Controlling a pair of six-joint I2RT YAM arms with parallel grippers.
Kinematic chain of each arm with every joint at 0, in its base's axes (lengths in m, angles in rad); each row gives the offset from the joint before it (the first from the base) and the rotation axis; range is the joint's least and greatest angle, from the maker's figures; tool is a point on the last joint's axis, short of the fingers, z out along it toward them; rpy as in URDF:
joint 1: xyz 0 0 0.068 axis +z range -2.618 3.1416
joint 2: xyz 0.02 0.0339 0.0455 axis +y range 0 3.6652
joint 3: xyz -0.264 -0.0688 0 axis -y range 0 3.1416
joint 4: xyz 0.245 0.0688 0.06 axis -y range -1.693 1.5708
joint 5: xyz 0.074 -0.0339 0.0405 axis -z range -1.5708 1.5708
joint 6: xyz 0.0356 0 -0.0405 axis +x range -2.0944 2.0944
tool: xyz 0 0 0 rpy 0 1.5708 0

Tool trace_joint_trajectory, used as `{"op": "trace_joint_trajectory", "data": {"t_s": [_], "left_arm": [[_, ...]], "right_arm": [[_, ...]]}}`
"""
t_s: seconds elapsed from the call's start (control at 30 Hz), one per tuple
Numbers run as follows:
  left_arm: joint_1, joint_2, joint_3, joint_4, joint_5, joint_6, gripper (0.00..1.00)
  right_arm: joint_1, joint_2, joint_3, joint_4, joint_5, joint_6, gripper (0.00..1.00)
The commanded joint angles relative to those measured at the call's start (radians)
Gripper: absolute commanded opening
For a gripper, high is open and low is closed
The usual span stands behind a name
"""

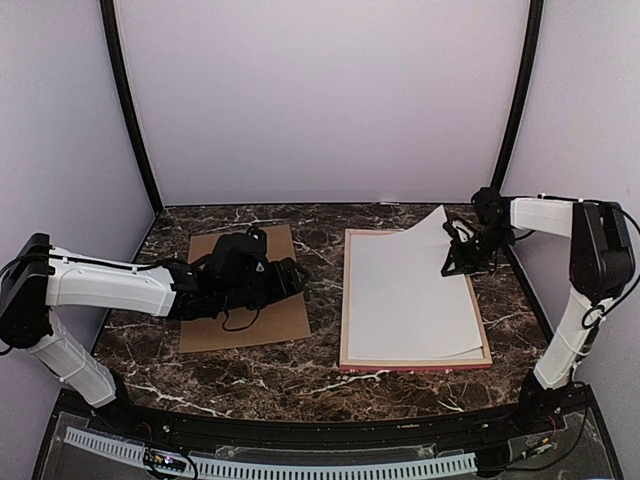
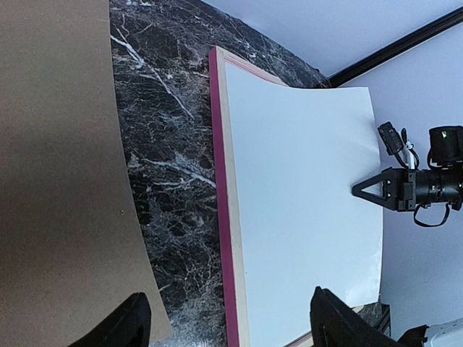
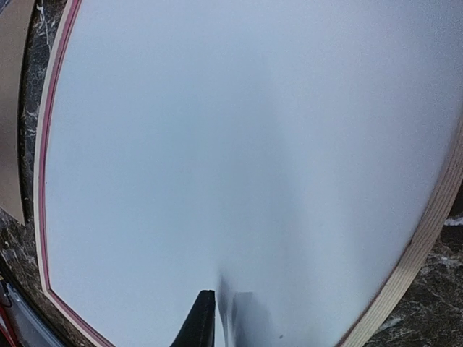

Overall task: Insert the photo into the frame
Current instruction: Place the photo on the glass panel.

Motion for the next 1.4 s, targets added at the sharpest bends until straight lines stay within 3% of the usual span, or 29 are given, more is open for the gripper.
{"op": "trace_joint_trajectory", "data": {"t_s": [0.0,0.5,0.87,1.37], "left_arm": [[0.005,0.007,0.019,0.013,0.003,0.016,0.78],[0.006,0.011,0.029,0.001,-0.011,0.041,0.78],[0.007,0.004,0.041,-0.028,-0.043,0.072,0.78],[0.028,-0.027,0.043,-0.086,-0.101,0.126,0.78]], "right_arm": [[0.0,0.015,0.021,0.013,0.015,0.01,0.15],[0.0,0.021,0.015,0.031,0.08,0.056,0.51],[0.0,0.002,0.014,0.036,0.165,0.088,0.64],[0.0,0.009,0.03,0.04,0.304,0.134,0.68]]}}
